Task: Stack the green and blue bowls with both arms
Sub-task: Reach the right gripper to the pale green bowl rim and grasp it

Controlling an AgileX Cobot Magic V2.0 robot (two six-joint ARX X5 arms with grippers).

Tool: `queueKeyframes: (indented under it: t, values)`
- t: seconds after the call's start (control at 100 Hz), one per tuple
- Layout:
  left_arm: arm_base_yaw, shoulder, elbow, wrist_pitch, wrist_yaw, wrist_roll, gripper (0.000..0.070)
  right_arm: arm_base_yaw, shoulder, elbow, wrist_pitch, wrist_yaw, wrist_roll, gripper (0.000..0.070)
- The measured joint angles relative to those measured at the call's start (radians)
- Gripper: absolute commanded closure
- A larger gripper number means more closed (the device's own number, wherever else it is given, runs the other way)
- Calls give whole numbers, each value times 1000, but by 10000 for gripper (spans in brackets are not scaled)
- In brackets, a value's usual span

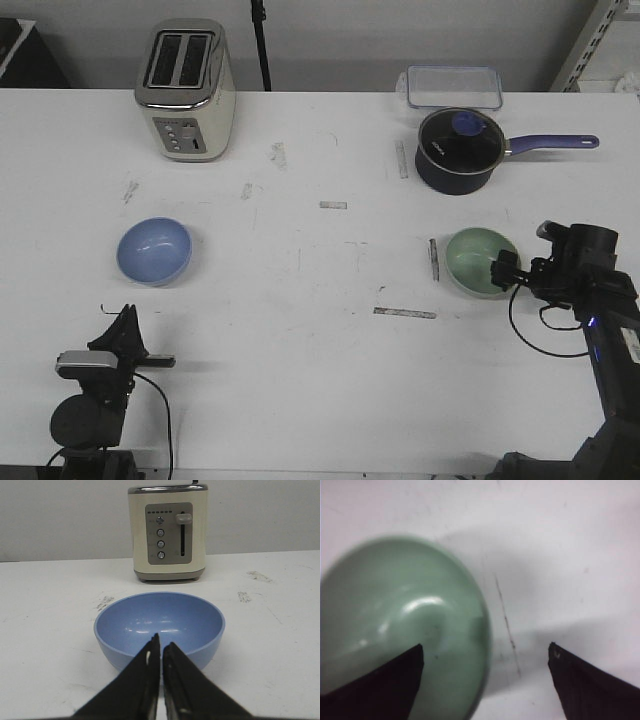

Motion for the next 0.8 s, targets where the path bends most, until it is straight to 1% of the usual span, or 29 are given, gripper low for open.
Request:
queueKeyframes:
  t: [0.14,0.23,0.27,0.28,0.38,0.44,0.59,0.71,0.8]
  values:
    - [0,0,0,0,0,0,697,0,0,-16,32,0,0,160]
    - [0,0,0,0,0,0,697,0,0,-16,58,0,0,186]
    - [0,0,0,0,0,0,697,0,0,-16,65,0,0,228]
    - [0,0,0,0,0,0,697,0,0,-16,67,0,0,252]
    - [0,0,0,0,0,0,697,1,0,-16,72,0,0,381]
    - [0,0,0,0,0,0,697,3,1,-16,73,0,0,439]
    - [0,0,0,0,0,0,697,14,23,-16,74,0,1,550]
    - [0,0,0,0,0,0,697,23,44,-17,74,0,2,684]
    - [0,0,0,0,0,0,697,26,44,-18,88,0,3,693]
